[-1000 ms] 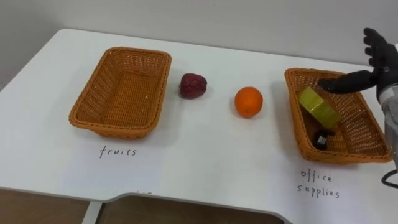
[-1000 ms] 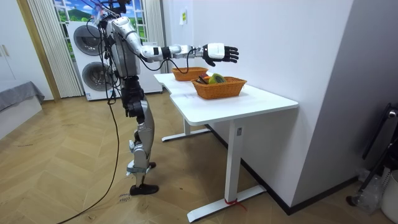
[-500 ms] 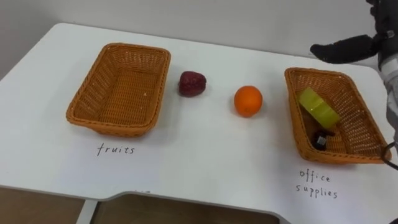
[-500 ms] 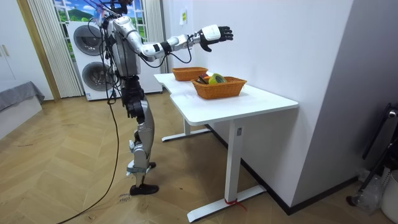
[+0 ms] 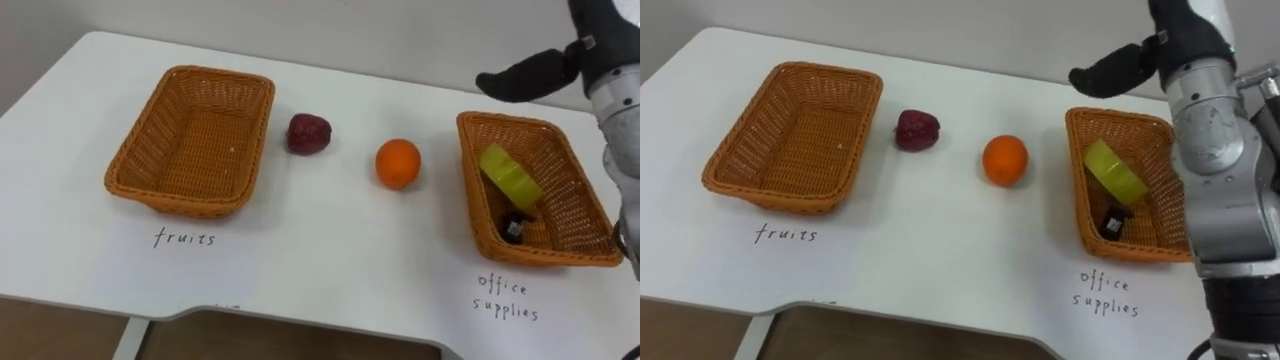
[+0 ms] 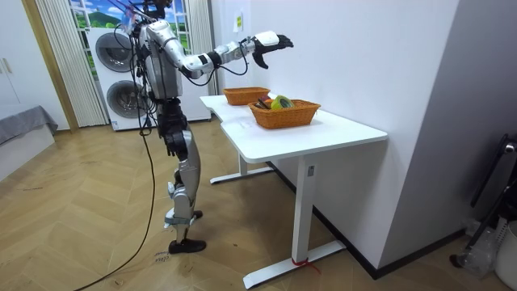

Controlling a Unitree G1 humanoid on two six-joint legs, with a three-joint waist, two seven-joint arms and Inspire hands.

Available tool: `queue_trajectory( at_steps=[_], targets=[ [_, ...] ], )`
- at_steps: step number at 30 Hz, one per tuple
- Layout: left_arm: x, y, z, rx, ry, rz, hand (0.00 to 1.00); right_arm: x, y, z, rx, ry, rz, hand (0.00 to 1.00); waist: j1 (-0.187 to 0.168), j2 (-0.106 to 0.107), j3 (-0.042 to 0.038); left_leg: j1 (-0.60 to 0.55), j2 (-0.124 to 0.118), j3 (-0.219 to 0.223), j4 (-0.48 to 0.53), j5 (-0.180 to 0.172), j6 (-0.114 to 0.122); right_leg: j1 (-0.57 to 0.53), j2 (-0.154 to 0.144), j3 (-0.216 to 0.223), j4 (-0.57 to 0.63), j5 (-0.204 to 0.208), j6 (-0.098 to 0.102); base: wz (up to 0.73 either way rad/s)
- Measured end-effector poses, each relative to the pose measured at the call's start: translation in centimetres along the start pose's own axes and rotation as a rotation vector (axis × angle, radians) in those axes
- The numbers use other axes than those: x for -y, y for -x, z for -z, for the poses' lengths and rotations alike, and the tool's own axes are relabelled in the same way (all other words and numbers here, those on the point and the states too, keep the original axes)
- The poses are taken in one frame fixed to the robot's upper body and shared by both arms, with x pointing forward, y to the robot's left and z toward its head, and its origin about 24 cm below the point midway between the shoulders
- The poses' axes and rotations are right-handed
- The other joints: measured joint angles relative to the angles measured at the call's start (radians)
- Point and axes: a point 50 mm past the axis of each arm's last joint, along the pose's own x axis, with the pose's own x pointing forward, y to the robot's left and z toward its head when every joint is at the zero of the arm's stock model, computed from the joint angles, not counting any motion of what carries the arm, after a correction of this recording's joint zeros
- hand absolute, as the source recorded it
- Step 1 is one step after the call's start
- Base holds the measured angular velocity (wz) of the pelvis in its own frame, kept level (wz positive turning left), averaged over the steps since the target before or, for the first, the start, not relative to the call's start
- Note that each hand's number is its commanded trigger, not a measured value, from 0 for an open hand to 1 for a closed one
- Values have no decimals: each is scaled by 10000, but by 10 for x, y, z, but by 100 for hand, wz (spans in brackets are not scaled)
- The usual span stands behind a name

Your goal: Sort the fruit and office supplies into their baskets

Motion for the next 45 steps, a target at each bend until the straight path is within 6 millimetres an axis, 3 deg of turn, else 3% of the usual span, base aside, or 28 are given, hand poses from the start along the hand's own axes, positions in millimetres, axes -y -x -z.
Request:
queue_trajectory(
  at_steps=[11,14,18,26,31,34,45],
  targets=[
    [1,-1,-7,120,-189,-41,0,-25,0,-1,-26,107,-1506,0,521,-113,67,-8,-30,-339,-37,12,-10,190,6,-247,-58,-1,2,9],
    [1,-1,-8,73,-256,-147,0,-33,-1,6,-306,93,-1911,0,723,-252,124,-46,-28,-414,-17,13,-14,199,13,-325,-65,-1,2,7],
    [1,-1,-10,117,-330,-128,0,-40,0,18,-913,205,-2457,0,819,-375,104,-164,-56,-601,29,19,-21,182,-5,-574,-60,-1,2,13],
    [4,-1,-8,-70,-408,-41,0,-53,0,42,-2185,497,-3494,0,1094,-343,117,-187,-71,-667,25,20,-19,190,-15,-637,-62,-1,2,2],
    [6,-1,-6,-177,-584,81,0,-56,1,45,-2367,470,-3819,0,1101,-232,137,-292,-85,-724,97,20,-19,148,-21,-687,-68,-1,2,3],
    [7,-1,-4,-395,-590,223,0,-61,2,50,-2620,346,-4105,0,1100,-168,107,-308,-87,-734,177,20,-19,144,-23,-710,-66,-1,2,0],
    [8,-1,2,-749,-574,562,0,-70,5,69,-3527,127,-4913,0,1097,-157,107,-475,-104,-751,343,18,-19,96,-31,-689,-63,-2,2,0]
  ],
)
